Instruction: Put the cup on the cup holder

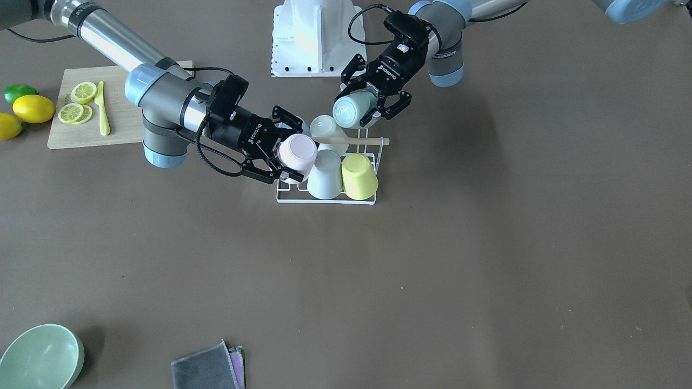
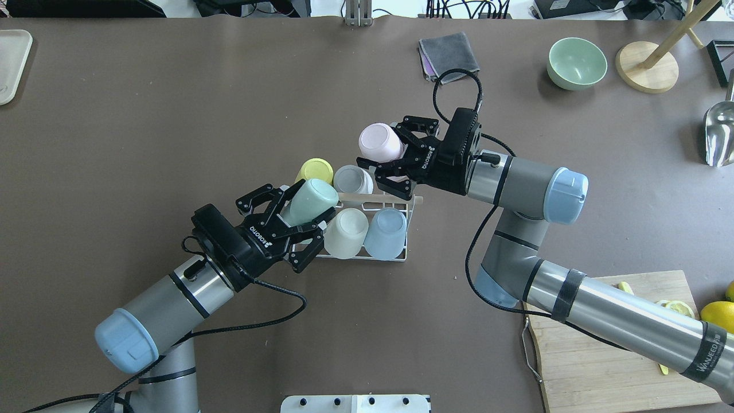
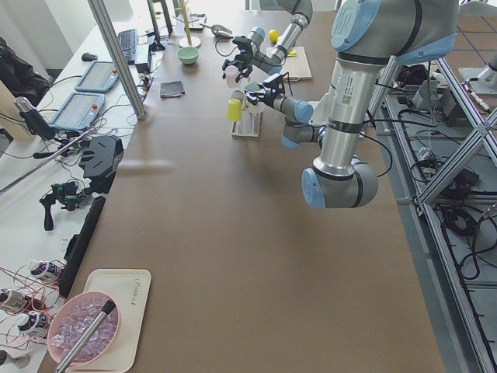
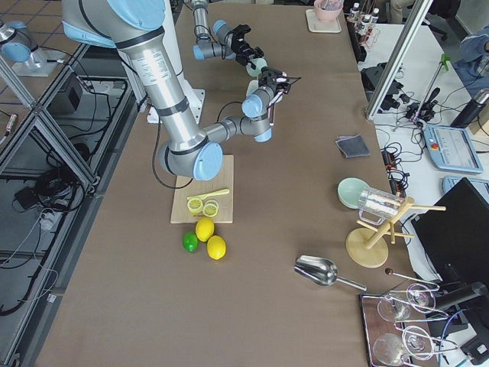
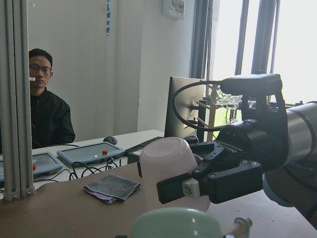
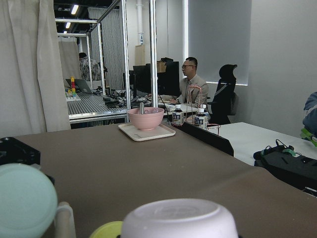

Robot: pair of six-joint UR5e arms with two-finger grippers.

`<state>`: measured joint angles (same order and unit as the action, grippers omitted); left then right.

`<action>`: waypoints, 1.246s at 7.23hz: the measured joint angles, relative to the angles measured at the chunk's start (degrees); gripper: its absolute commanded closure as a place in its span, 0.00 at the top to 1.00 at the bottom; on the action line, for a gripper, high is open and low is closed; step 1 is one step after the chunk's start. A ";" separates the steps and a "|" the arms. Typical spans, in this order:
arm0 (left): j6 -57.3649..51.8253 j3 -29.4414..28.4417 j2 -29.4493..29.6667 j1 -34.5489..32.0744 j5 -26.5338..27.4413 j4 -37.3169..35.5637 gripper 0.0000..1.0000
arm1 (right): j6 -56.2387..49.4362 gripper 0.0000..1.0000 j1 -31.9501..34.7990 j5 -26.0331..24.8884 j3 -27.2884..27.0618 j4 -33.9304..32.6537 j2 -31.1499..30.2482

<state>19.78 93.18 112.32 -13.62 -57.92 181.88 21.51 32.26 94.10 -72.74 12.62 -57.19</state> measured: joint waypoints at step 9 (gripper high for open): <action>-4.12 -1.07 -0.08 -0.05 -0.02 1.20 0.98 | -1.57 0.57 -0.58 -0.13 0.15 0.33 -0.35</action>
<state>15.65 92.11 112.25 -13.68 -57.94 183.08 19.94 31.68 93.97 -72.59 12.95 -57.53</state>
